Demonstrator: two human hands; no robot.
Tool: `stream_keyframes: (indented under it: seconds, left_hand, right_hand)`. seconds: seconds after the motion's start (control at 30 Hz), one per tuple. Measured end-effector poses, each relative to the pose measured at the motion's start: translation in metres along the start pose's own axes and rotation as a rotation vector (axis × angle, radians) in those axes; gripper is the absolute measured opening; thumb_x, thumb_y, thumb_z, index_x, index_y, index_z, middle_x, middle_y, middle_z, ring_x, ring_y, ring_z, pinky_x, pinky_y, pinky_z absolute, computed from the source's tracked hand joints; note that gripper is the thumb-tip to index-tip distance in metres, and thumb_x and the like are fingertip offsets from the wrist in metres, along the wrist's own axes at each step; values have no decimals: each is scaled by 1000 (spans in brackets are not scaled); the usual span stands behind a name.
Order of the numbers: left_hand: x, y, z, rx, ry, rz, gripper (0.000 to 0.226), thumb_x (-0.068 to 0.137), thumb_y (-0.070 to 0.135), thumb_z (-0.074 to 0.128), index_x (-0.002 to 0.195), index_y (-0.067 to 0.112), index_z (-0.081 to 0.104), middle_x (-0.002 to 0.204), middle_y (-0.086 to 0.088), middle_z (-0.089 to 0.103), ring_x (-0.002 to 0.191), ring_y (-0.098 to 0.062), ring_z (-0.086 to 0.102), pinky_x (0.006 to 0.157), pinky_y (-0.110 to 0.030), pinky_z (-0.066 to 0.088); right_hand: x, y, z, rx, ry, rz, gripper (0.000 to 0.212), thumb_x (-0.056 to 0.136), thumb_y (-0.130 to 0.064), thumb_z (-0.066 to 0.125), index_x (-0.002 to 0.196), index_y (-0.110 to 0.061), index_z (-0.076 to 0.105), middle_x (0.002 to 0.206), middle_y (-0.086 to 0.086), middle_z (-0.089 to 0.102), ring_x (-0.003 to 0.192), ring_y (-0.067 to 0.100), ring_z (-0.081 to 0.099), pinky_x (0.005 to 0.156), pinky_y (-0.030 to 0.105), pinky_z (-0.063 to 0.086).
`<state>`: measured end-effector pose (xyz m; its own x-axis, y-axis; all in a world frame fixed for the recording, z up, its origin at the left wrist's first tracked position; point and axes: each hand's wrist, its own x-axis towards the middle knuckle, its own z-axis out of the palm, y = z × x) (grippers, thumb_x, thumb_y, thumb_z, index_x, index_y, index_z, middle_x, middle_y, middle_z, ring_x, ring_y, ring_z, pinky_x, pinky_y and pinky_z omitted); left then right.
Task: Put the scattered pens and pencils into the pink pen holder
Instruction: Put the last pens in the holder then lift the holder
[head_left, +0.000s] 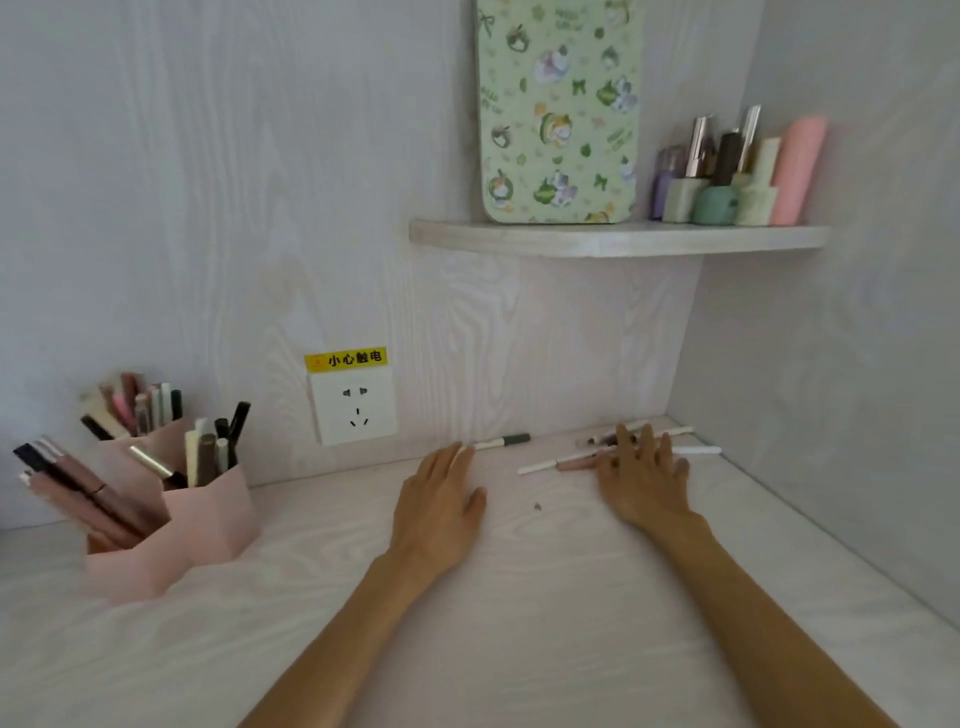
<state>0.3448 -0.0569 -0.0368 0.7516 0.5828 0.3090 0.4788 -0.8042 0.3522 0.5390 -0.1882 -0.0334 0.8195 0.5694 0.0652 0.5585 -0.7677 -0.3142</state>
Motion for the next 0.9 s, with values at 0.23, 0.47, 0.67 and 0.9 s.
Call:
stream_keyframes:
  seconds: [0.23, 0.47, 0.67, 0.9]
  left_hand:
    - [36, 8, 17, 88, -1, -28, 61, 92, 56, 36, 143, 21, 32, 147, 3, 36, 134, -19, 28, 107, -33, 24]
    - [21, 1, 9, 127, 59, 32, 44, 93, 52, 36, 125, 29, 54, 128, 6, 48, 122, -16, 37, 95, -30, 31]
    - [-19, -35, -20, 99, 3, 30, 35, 100, 35, 31, 126, 32, 54, 131, 11, 50, 119, -16, 44, 92, -32, 36]
    - [-70, -80, -62, 75, 103, -88, 26, 93, 42, 49, 109, 31, 66, 107, 8, 60, 99, -14, 52, 80, -28, 44]
  right_hand:
    - [0, -7, 7, -33, -92, -169, 52, 98, -44, 16, 147, -29, 6, 158, 2, -4, 145, 24, -6, 114, 54, -2]
    - [-22, -34, 13, 15, -132, -395, 47, 100, -38, 17, 146, -32, 10, 158, 0, 0, 145, 20, -4, 119, 41, 0]
    - [-51, -75, 20, 67, -153, -519, 50, 99, -25, 26, 147, -27, 12, 158, 0, 5, 145, 19, 1, 116, 35, 16]
    - [-83, -128, 26, 144, -58, -619, 44, 92, -12, 40, 136, -19, 41, 144, 0, 41, 132, 19, 37, 104, 34, 35]
